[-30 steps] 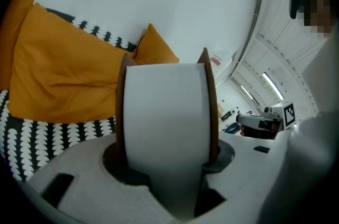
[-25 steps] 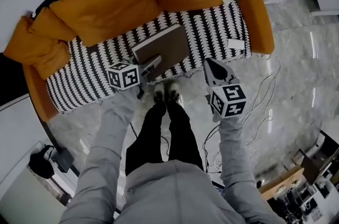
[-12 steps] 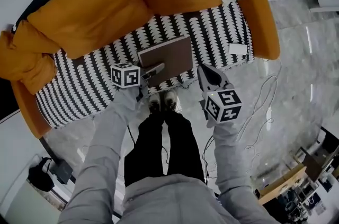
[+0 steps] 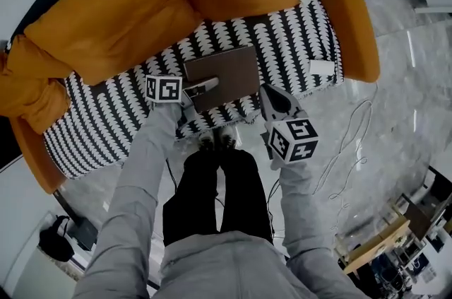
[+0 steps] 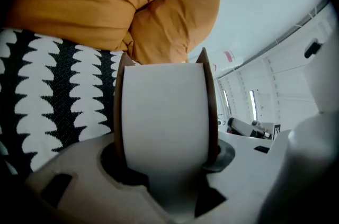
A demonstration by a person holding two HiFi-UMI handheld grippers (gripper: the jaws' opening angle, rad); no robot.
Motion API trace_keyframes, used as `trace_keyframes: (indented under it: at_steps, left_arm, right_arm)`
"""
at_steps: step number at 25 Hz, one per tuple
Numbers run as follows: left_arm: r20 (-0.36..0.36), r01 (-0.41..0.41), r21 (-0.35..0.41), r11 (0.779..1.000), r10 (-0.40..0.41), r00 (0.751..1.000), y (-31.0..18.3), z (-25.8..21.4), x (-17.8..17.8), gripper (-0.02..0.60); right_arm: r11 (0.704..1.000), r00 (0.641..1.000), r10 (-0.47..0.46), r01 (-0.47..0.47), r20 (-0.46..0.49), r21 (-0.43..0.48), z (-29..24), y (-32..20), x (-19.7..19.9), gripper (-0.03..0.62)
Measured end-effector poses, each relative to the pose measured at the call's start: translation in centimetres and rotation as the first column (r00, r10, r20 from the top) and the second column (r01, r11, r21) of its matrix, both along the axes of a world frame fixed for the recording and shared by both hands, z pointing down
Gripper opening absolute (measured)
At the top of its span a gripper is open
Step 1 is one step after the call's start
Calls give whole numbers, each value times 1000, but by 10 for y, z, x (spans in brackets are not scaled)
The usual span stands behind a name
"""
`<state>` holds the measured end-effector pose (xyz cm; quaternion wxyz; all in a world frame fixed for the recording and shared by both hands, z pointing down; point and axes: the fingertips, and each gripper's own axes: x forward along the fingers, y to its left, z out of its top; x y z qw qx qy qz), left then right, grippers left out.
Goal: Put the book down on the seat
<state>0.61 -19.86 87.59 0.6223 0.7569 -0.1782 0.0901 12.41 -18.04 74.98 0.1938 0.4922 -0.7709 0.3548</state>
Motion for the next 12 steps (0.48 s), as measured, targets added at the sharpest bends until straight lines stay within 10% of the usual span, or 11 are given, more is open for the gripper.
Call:
trace_keyframes:
  at_steps: [12]
  left_arm:
    - [61, 63, 10, 998, -63, 996, -25, 24, -24, 324]
  right_arm:
    - [1000, 1000, -16, 16, 3, -25, 22, -9, -15, 30]
